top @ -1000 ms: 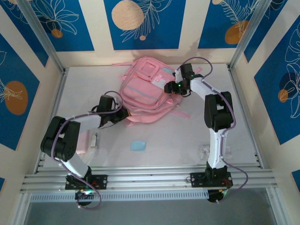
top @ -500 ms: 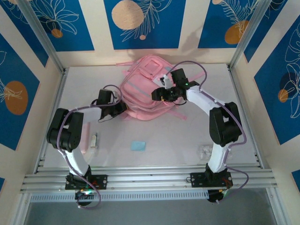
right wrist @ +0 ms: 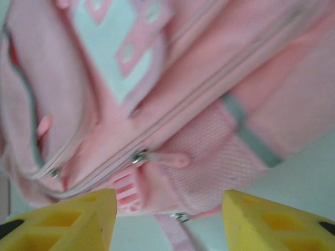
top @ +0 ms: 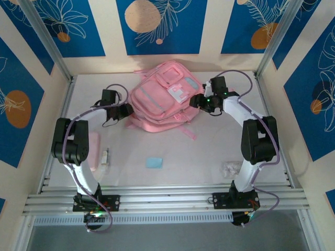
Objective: Pack the student bag
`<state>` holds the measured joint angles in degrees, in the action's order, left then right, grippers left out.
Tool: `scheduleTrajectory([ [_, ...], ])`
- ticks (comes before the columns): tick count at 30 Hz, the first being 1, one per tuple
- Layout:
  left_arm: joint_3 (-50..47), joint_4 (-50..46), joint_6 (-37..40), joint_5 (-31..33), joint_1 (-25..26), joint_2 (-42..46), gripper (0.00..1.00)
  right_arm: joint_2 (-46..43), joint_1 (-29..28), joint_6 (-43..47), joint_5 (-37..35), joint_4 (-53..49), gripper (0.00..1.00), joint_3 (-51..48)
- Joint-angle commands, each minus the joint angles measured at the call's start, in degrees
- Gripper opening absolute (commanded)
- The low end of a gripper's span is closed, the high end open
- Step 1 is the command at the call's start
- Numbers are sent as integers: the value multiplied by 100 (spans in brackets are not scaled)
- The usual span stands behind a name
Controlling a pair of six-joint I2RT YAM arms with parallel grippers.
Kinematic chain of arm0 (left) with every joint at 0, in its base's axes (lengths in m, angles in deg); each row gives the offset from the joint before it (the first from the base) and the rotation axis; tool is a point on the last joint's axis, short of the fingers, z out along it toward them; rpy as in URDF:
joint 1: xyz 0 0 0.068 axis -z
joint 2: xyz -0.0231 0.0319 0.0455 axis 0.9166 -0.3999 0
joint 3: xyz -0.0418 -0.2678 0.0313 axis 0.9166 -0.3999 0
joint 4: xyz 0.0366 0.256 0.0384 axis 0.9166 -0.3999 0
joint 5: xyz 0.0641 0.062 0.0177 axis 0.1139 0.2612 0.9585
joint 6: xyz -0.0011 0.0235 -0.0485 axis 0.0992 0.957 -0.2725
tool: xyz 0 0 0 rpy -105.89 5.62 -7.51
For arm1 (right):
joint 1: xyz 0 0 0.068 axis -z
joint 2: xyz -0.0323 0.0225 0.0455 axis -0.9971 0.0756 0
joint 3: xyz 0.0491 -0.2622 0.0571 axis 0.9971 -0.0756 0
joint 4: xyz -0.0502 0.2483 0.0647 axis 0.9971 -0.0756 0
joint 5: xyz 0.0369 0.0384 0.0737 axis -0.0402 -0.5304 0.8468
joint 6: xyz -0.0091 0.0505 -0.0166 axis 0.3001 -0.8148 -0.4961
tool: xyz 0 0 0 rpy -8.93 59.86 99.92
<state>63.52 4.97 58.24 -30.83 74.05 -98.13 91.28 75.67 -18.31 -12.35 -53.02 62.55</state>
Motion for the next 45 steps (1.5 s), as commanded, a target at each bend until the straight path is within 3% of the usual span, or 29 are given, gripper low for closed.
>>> scheduleTrajectory([
  [1, 131, -299, 282, 398, -52, 355, 48, 358, 166, -139, -117, 120, 54, 215],
  [7, -684, -29, -218, 83, 90, 1148, 53, 941, 447, -35, -475, 160, 57, 643],
  [15, -1625, 420, -1039, -76, 792, 1976, 55, 1684, 648, -7, -814, 75, 62, 1313],
  [16, -1659, 504, -1140, -81, 918, 1986, 55, 1780, 672, -33, -703, 87, 58, 1362],
  [21, -1455, 879, -1501, -58, 1684, 1678, 56, 1819, 561, -160, -122, 223, 18, 1171],
  [27, -641, 626, -1246, 269, 2403, 982, 56, 891, 56, -857, 55, 795, 0, -217],
  [36, -17, 124, -1001, 1079, 2797, 476, 51, 16, -1031, -2615, -375, 1824, 0, -1603],
  [45, -323, -266, -1046, 1967, 2891, 683, 46, -58, -1555, -3293, -754, 2397, 0, -1944],
])
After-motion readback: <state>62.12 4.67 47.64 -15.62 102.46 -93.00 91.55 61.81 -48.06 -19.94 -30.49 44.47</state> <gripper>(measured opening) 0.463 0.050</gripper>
